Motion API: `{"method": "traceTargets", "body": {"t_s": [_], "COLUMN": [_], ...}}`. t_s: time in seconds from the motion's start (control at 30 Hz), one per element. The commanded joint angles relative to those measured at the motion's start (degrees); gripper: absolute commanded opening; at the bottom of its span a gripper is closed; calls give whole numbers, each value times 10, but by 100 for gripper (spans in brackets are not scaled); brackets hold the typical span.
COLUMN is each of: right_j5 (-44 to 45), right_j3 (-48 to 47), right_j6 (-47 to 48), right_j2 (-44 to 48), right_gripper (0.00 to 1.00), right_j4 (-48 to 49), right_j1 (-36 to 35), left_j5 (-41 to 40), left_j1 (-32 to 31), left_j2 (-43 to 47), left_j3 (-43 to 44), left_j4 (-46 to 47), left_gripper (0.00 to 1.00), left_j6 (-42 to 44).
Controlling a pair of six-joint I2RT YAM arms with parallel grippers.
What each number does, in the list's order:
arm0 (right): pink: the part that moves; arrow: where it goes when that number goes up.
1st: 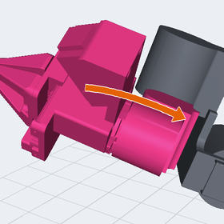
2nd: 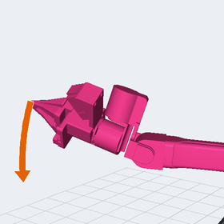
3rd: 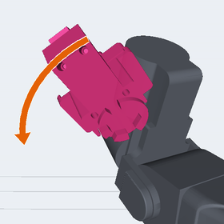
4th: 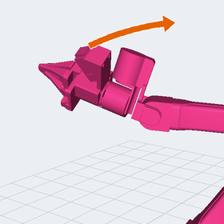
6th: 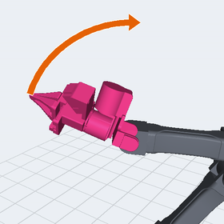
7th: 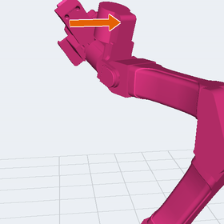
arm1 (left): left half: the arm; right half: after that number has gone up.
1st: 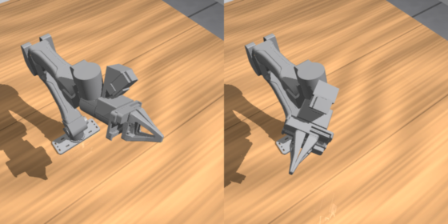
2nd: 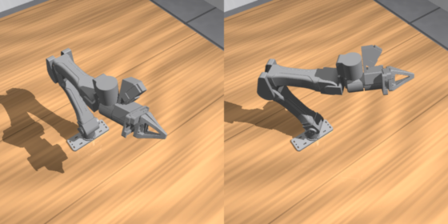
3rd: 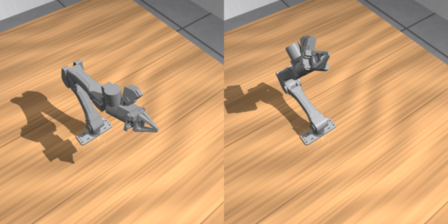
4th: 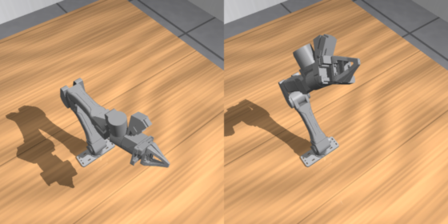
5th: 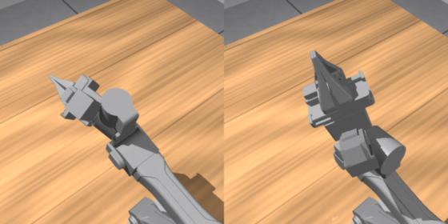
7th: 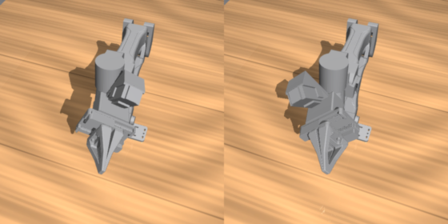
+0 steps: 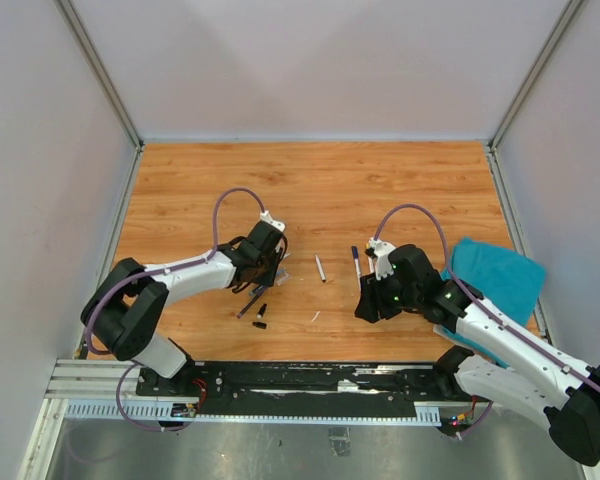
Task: Insert the pens into the pen caps
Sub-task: Pick up the pen from the center of the board.
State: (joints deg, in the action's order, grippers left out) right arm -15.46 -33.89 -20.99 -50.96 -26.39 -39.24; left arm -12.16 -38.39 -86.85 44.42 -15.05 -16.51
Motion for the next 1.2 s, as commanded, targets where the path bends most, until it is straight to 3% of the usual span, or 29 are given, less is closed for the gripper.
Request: {"method": "traceTargets", "body": {"t_s": [0.0,0.77,1.17], "right_j5": [-3,-5,-5], "right_j3": [3,-3,-1], "right_j6": [3,8,9], "right_j2": [0,-12,-13], "right_gripper": [48,49,49], "right_j4": [-6,-8,-8], "right_j1": [-3,-3,-4], "left_j5": [1,28,40], "left_j1": [-3,-2,-3], "left_j2": [-13,-53,-28], "left_j3": [7,28,27], "left_j4": [16,26,47], "left_gripper": [36,26,22], "left_j6": [11,49,86]}}
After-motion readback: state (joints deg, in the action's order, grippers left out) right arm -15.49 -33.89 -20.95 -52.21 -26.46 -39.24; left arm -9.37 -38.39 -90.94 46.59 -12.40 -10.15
